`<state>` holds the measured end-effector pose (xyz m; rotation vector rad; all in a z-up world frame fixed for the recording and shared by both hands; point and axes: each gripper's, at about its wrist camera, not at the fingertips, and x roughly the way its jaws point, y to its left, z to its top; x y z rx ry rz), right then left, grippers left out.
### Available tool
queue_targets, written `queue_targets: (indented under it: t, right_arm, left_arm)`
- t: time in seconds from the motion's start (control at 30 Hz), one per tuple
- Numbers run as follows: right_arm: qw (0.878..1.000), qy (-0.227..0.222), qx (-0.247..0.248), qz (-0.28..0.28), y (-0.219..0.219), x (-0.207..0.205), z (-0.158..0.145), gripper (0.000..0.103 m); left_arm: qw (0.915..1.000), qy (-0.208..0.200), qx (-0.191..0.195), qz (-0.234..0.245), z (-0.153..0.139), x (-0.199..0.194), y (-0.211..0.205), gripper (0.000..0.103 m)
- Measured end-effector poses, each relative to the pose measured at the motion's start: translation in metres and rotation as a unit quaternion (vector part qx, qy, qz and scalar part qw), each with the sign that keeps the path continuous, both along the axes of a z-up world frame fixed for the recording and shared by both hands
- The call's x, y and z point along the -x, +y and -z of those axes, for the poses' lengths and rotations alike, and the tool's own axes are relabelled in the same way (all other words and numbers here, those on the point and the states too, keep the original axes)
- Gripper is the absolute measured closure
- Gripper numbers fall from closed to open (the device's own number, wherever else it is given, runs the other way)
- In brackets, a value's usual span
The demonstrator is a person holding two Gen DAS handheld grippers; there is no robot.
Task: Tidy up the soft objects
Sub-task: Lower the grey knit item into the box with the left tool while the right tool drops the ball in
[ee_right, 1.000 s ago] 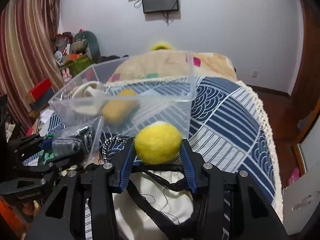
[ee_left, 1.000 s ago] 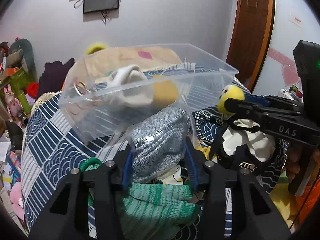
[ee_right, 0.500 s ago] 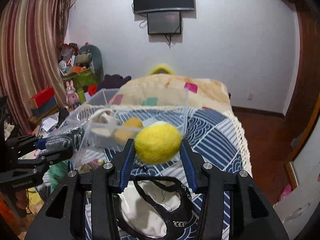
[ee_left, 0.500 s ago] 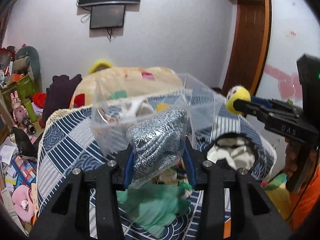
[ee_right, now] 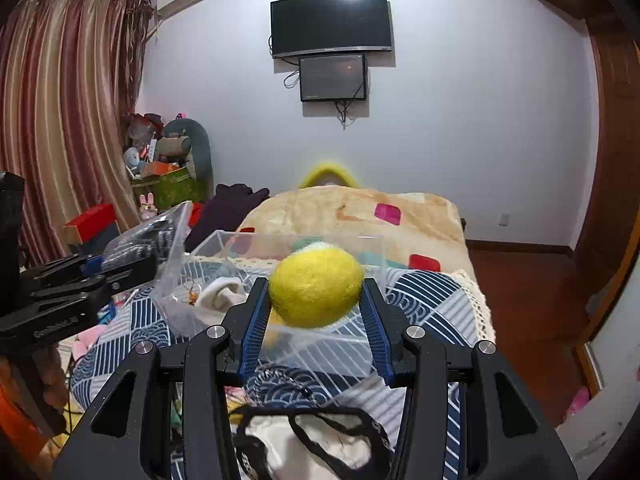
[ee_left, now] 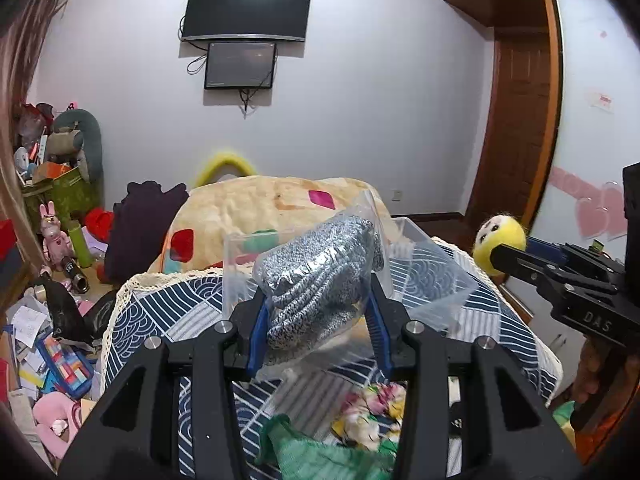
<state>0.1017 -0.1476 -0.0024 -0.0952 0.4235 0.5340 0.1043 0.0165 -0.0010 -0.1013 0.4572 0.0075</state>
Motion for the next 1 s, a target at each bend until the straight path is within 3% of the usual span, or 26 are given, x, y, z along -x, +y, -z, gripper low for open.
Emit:
queue_targets:
  t: [0.27, 0.63, 0.9, 1.0]
  right_arm:
    - [1.000, 0.024, 0.008, -0.007, 0.024, -0.023, 0.010, 0.061]
    - [0.994, 0.075, 0.074, -0.007, 0.051, -0.054, 0.040, 0.061]
    - [0.992, 0.101, 0.076, -0.010, 0.049, -0.056, 0.048, 0.061]
    - [0.992, 0.101, 0.078, -0.012, 0.049, -0.055, 0.046, 0.056]
  left_arm:
    - [0.9994, 0.029, -0.018, -0.010, 0.019, -0.029, -0.001, 0.060]
    - [0.9971, 0.074, -0.018, -0.005, 0.045, -0.060, 0.003, 0.060]
    - [0.9947, 0.099, -0.024, 0.007, 0.052, -0.066, -0.002, 0.053]
    - [0.9941, 0.105, -0.026, 0.011, 0.053, -0.066, -0.004, 0.049]
